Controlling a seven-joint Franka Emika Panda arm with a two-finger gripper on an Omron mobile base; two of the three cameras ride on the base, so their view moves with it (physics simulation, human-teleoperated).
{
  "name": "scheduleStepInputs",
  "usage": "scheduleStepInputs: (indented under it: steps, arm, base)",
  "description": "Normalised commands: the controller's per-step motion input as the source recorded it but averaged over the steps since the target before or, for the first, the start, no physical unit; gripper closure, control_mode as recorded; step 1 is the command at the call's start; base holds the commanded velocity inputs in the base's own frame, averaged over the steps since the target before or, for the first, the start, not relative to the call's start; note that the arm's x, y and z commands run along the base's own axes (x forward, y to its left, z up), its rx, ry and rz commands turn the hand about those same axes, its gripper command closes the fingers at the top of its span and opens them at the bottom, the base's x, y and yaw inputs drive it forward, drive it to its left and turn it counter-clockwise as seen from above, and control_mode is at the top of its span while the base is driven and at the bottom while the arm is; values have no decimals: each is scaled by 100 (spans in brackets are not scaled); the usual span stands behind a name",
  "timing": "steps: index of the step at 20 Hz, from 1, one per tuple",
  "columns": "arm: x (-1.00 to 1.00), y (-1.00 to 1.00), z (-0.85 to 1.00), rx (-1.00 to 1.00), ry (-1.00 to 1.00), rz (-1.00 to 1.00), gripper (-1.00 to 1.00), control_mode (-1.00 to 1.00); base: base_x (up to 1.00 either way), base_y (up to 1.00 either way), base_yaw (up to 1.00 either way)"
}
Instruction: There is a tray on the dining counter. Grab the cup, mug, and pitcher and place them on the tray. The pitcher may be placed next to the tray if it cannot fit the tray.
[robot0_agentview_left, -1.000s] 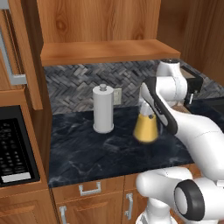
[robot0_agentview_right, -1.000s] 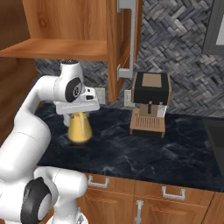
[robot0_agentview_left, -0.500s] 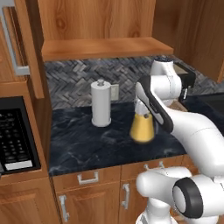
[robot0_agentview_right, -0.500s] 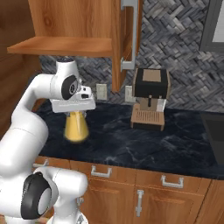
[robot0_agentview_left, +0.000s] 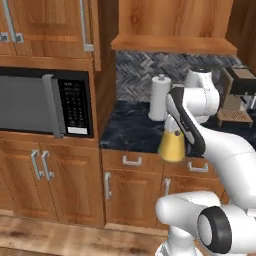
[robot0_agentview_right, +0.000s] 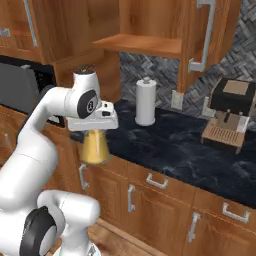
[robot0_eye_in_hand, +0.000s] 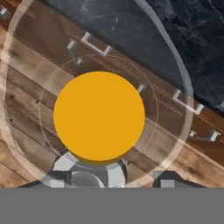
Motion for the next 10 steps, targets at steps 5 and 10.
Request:
scheduleStepInputs:
  steps: [5, 10]
  arm:
    - [0, 0, 0, 0, 0, 0, 100, 100]
    - [0, 0, 0, 0, 0, 0, 100, 100]
  base:
    - [-8, 0, 96]
    - [0, 7, 88]
